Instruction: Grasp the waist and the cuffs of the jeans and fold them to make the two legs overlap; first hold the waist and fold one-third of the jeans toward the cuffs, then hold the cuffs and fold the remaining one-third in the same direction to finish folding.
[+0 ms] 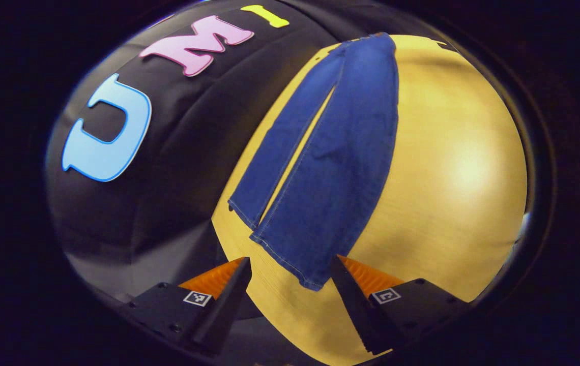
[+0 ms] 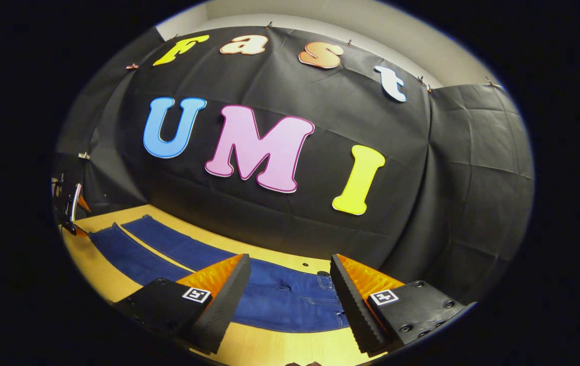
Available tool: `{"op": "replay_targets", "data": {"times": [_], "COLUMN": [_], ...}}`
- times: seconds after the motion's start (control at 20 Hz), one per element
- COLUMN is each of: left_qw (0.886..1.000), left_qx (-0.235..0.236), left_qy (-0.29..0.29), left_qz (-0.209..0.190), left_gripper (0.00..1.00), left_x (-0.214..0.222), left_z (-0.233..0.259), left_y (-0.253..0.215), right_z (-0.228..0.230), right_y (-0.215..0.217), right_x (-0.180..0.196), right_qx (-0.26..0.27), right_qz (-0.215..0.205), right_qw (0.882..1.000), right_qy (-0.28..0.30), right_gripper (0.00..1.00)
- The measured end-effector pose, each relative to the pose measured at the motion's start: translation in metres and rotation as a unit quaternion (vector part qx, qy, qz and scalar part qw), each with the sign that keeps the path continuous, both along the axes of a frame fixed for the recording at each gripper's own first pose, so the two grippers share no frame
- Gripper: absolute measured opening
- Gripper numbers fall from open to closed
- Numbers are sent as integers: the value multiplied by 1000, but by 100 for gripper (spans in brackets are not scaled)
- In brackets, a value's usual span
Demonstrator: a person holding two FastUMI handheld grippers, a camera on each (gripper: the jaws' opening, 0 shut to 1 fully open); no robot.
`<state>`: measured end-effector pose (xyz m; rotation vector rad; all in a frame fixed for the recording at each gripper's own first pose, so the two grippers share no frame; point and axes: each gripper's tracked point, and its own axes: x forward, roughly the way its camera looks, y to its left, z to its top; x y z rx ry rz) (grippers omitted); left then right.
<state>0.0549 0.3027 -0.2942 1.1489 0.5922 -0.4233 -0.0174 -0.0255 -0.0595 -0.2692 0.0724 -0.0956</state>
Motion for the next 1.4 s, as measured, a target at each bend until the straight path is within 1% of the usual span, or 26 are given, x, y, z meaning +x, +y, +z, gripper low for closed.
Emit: {"op": "replay_targets", "data": {"times": [0.15, 0.25, 0.35, 0.4, 0.55, 0.6, 0.65, 0.7, 0.75, 0.8, 0.85, 0.9, 1.0, 1.1, 1.25, 1.35, 1.4], "left_qw": [998, 993, 991, 990, 988, 988, 988, 988, 989, 990, 990, 990, 989, 990, 991, 991, 990], "left_qx": [42, 77, 98, 101, 107, 108, 106, 102, 98, 92, 88, 87, 87, 85, 69, 47, 39], "left_qy": [44, 68, 57, 56, 60, 61, 65, 70, 75, 85, 90, 98, 106, 104, 109, 126, 133], "left_qz": [-28, -54, -76, -80, -88, -91, -91, -87, -80, -71, -63, -52, -47, -45, -34, -20, -16], "left_gripper": [98, 98, 97, 94, 92, 84, 80, 73, 68, 59, 54, 43, 27, 13, 7, 6, 6], "left_x": [-3, 0, 10, 18, 34, 39, 42, 44, 46, 45, 45, 47, 47, 46, 46, 46, 45], "left_z": [-26, -38, -40, -40, -46, -47, -49, -50, -51, -52, -53, -56, -62, -60, -59, -60, -59], "left_y": [17, 24, 19, 17, 13, 10, 9, 10, 8, 8, 8, 10, 13, 11, 10, 9, 8], "right_z": [-18, -32, -41, -46, -66, -73, -79, -84, -85, -86, -86, -85, -82, -73, -67, -71, -79], "right_y": [-16, -28, -40, -46, -58, -61, -63, -67, -70, -73, -77, -82, -95, -110, -129, -141, -147], "right_x": [3, 3, 2, 1, 1, 2, 3, 4, 5, 6, 8, 10, 16, 23, 36, 46, 52], "right_qx": [-10, -17, -29, -34, -40, -38, -39, -41, -43, -48, -54, -62, -84, -125, -185, -219, -239], "right_qz": [-11, -18, -25, -28, -34, -35, -37, -39, -39, -38, -37, -38, -38, -35, -17, 2, 13], "right_qw": [1000, 1000, 999, 999, 998, 998, 998, 997, 997, 997, 997, 996, 995, 991, 982, 974, 968], "right_qy": [10, 19, 22, 23, 33, 39, 44, 48, 49, 49, 48, 47, 44, 36, 36, 53, 70], "right_gripper": [98, 97, 97, 97, 98, 98, 98, 98, 98, 98, 98, 98, 98, 98, 97, 97, 98]}}
